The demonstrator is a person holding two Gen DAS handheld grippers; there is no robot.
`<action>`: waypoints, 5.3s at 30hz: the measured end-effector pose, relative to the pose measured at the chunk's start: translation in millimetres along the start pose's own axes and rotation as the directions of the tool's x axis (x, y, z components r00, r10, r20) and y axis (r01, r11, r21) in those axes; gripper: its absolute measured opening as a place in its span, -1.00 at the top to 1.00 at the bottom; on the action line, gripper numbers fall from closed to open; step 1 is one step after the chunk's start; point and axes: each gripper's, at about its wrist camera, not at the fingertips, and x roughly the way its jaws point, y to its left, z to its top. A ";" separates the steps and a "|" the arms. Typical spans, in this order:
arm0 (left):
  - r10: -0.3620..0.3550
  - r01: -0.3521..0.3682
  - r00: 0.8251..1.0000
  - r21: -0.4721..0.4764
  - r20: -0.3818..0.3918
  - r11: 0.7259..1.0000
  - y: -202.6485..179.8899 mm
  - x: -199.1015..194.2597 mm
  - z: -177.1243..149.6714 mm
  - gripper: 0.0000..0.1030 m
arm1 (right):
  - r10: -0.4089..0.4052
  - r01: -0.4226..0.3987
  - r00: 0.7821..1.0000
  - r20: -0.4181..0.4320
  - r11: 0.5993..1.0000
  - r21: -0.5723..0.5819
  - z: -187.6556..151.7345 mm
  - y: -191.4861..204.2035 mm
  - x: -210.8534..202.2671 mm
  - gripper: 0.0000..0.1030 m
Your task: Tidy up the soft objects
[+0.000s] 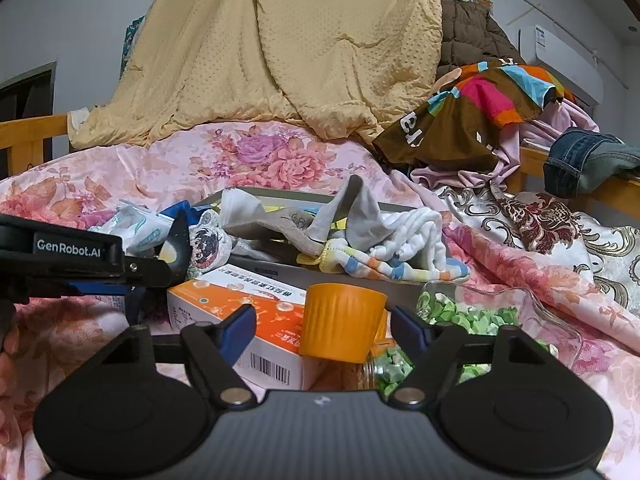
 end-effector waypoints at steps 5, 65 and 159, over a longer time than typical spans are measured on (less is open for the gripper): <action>0.002 -0.002 1.000 0.009 -0.006 1.000 0.3 0.9 -0.6 0.19 | -0.011 0.011 1.000 -0.013 1.000 0.013 -1.3 -2.1 3.8 -0.23; 0.063 -0.053 0.997 0.175 -0.050 0.983 -67.9 -68.5 45.3 0.96 | 0.218 -0.185 0.953 0.209 0.968 -0.167 45.6 20.7 -33.2 0.52; 0.172 -0.160 0.984 0.206 -0.042 0.965 -87.4 106.2 88.0 -0.14 | 0.123 -0.120 0.992 0.003 0.965 0.233 87.5 -101.4 87.4 -0.53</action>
